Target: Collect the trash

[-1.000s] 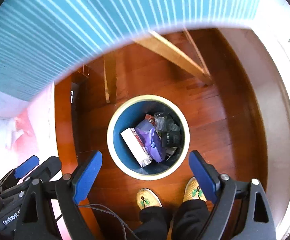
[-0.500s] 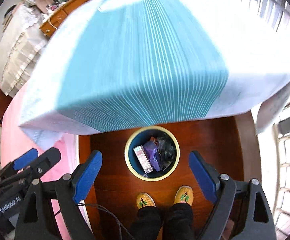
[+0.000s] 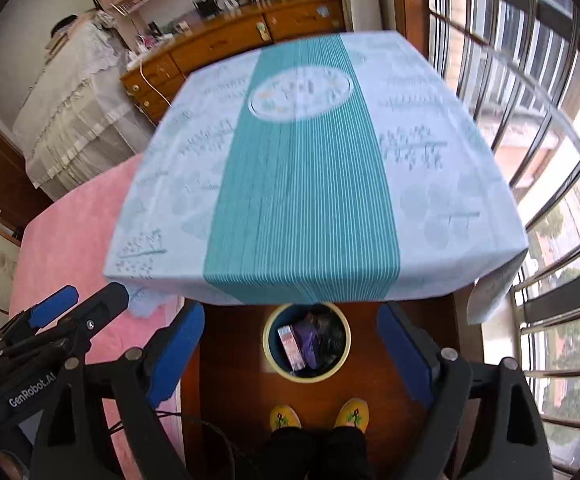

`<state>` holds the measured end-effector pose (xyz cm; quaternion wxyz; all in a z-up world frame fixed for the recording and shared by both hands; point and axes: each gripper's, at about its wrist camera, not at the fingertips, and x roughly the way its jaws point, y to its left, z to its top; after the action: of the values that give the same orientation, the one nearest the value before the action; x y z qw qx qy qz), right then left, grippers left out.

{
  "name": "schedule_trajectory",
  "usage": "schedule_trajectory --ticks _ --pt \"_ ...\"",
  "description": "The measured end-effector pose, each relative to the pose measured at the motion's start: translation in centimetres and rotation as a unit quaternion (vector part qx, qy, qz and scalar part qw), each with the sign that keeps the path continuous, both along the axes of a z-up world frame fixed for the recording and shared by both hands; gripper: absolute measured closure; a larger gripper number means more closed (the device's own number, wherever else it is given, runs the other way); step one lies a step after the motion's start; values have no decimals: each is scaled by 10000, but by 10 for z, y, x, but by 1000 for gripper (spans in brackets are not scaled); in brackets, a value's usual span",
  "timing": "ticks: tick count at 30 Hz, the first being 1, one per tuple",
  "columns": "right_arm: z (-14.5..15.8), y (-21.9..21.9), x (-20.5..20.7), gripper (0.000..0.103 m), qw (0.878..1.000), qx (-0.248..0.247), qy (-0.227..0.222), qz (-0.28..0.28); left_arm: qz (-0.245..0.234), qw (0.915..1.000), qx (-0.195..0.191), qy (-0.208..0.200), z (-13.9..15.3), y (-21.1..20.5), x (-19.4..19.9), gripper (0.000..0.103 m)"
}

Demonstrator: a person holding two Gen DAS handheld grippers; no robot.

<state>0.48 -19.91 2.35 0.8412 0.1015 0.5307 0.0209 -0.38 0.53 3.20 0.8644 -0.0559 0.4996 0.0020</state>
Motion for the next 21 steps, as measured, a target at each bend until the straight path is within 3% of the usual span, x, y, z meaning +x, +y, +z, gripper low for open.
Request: schedule_trajectory --ticks 10,21 --pt "29 -2 -5 14 9994 -26 -329 102 55 9996 139 -254 26 -9 -8 13" --pt "37 -7 -7 14 9989 -40 -453 81 32 9988 283 -401 34 -18 -9 13"
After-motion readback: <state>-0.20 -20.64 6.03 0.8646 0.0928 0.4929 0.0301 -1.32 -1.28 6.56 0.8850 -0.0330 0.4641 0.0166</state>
